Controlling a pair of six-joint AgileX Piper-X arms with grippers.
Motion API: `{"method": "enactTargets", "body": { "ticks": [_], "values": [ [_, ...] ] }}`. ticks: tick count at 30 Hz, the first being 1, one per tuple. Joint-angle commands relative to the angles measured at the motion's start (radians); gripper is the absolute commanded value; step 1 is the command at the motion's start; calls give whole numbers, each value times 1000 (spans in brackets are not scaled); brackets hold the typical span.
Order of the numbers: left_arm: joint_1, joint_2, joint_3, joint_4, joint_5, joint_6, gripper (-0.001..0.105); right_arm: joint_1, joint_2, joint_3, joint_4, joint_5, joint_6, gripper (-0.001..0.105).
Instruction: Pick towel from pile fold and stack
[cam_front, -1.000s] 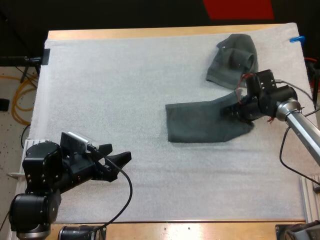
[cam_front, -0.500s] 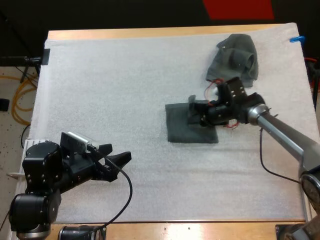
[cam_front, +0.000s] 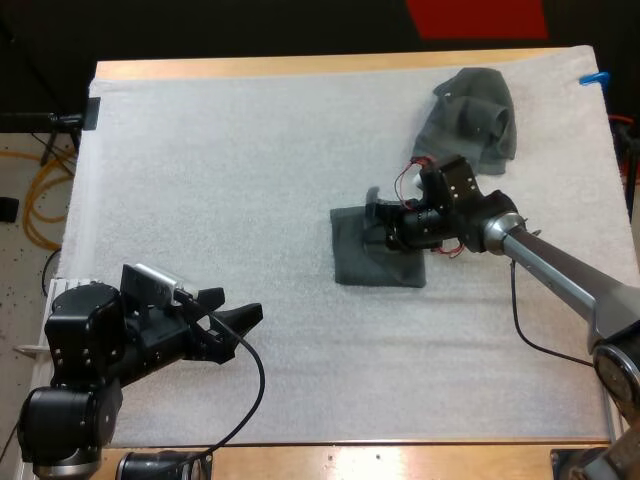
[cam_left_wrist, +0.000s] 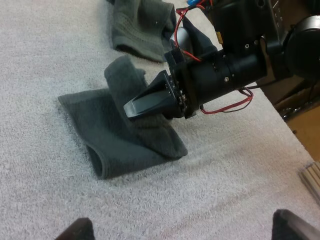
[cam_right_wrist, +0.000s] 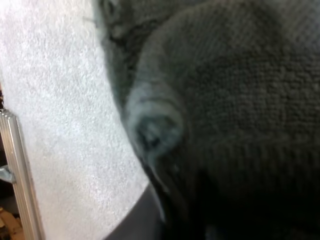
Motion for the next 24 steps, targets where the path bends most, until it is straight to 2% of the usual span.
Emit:
{"method": "enactTargets", "body": {
  "ticks": [1,3,4,5,6,18,24],
  "values": [
    [-5,-1,-5,-2,14,-6,69,-1,-4,-1,-6,-23,-8,36],
    [-5,-1,-5,-2,14,-6,69,-1,-5,-1,-9,-75,-26,57],
    [-5,-1,-5,-2,14,-6,69,-1,-9,-1,-9,-101,-34,71],
    [-5,-1,-5,-2,14,-6,69,-1,-14,-1,-9,-117,-41,80],
    [-5,-1,-5,-2,14,-6,69,-1,-21,-1,-8,-119,-56,83],
    [-5,-1,4,-8,14,1,69,-1,-151,-1,-52,-112,-98,83],
    [-5,-1,23,-10,14,1,69,-1,-157,-1,-57,-51,-98,83]
  ]
}}
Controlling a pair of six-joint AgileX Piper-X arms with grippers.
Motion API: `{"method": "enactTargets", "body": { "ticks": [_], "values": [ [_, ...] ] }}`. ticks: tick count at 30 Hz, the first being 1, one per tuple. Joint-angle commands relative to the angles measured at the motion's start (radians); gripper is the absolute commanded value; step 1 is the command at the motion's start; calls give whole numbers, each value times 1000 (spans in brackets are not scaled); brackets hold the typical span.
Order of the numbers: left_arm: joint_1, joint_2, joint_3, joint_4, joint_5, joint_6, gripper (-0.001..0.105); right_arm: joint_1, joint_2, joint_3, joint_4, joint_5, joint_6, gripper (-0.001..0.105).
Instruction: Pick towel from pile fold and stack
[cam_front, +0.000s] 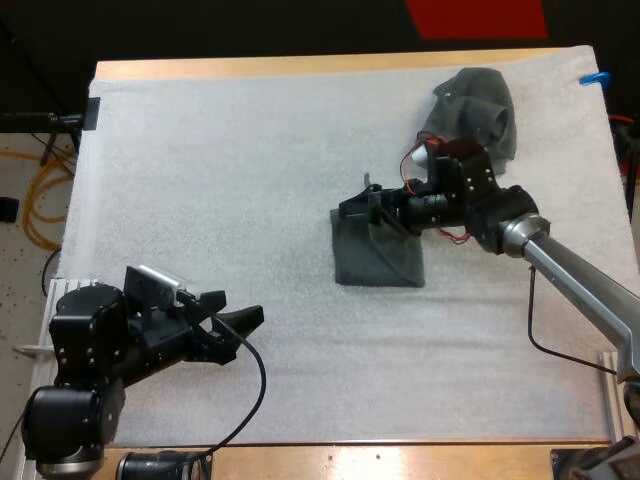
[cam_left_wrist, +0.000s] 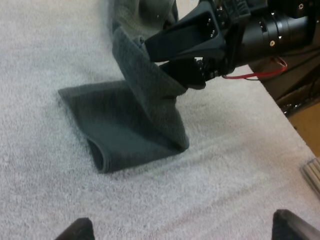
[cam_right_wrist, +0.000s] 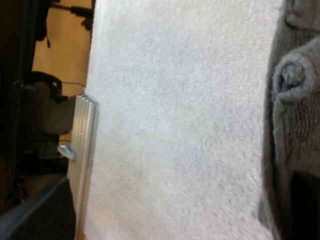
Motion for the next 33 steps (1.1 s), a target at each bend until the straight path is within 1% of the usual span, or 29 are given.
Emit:
{"method": "enactTargets", "body": {
  "ticks": [1,6,9,12,14,17,21,23,25,26,30,33],
  "values": [
    [-5,-1,0,-7,13,-2,69,-1,-11,-1,-6,15,-18,83],
    [-5,-1,0,-7,13,-2,69,0,-11,-1,4,83,-76,83],
    [-5,-1,0,-7,13,-2,69,7,-11,-1,22,102,-136,83],
    [-5,-1,0,-7,13,-2,69,32,-11,-1,46,113,-224,83],
    [-5,-1,0,-7,13,-2,69,61,-11,-1,59,154,-292,83],
    [-5,-1,0,-7,13,-2,69,104,-11,-1,60,211,-357,83],
    [-5,-1,0,-7,15,-2,69,140,-11,-1,83,292,-375,83],
    [-5,-1,0,-7,29,-2,69,140,-11,-1,112,342,-376,83],
    [-5,-1,0,-7,38,-2,69,131,-11,-1,135,406,-406,83],
    [-5,-1,0,-7,39,-2,69,125,-11,-1,143,420,-417,83],
    [-5,-1,0,-7,39,-2,69,96,3,-1,155,391,-413,83],
    [-5,-1,0,-7,39,-2,69,91,37,-1,160,316,-391,83]
  ]
}}
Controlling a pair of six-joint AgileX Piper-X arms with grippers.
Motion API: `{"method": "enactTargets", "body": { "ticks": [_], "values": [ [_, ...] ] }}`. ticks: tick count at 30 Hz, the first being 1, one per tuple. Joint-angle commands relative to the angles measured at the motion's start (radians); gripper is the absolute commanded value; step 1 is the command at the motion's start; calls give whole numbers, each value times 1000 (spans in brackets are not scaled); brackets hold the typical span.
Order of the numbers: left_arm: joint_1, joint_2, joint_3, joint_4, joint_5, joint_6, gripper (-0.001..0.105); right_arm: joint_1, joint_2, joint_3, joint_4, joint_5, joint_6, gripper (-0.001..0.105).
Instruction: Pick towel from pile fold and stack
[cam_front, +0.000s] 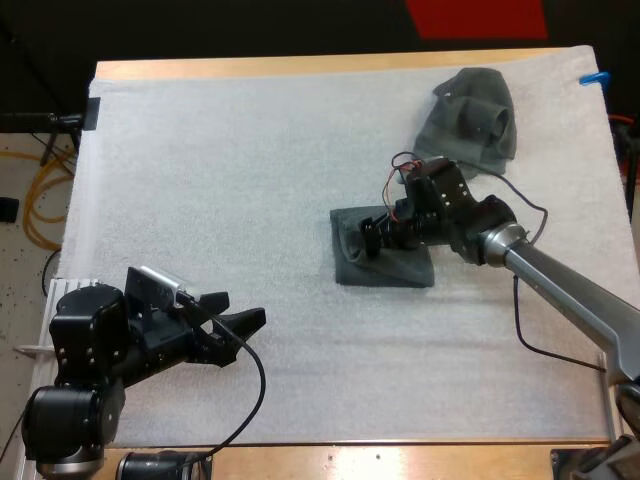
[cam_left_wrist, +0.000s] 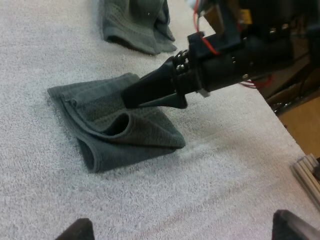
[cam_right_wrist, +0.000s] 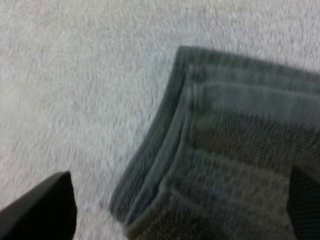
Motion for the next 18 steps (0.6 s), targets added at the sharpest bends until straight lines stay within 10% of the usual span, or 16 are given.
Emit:
{"method": "enactTargets", "body": {
  "ticks": [1,18],
  "values": [
    [-5,-1,-1,-8,13,-2,69,3,24,-1,10,-63,5,83],
    [-5,-1,-1,-8,17,-2,69,72,119,2,11,-273,75,79]
  ]
}}
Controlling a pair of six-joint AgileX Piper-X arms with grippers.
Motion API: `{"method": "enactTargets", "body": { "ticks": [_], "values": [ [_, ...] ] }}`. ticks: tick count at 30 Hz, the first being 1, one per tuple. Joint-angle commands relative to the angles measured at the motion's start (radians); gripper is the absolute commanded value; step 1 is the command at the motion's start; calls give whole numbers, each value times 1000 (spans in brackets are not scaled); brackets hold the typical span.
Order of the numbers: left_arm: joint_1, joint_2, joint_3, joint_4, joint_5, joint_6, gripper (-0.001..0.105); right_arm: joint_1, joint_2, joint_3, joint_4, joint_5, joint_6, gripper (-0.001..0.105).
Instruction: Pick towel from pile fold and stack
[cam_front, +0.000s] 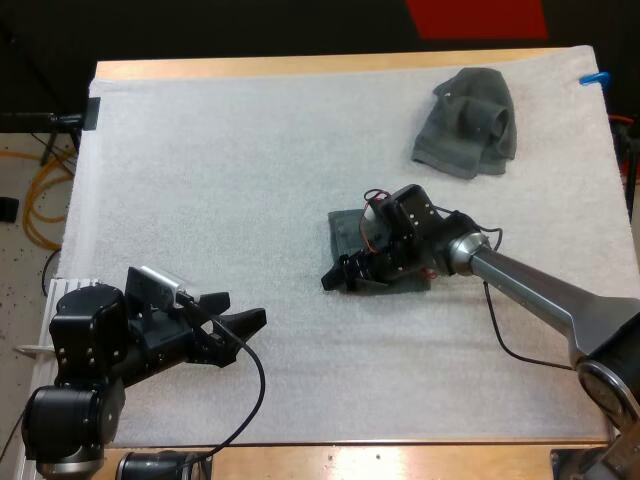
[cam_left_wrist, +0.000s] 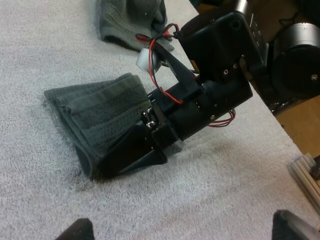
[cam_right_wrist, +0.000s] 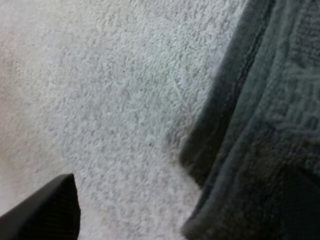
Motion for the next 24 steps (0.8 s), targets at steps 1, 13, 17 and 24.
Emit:
{"method": "enactTargets", "body": {
  "ticks": [1,13,17,24],
  "values": [
    [-5,-1,-1,-8,9,-2,69,2,-10,2,4,-49,9,79],
    [-5,41,-1,-95,6,-11,69,2,-284,2,152,-5,8,79],
    [-5,93,-1,-153,6,-11,69,2,-426,2,222,113,-21,79],
    [-5,221,-1,-251,-55,-43,69,2,-641,2,330,327,-31,79]
  ]
}}
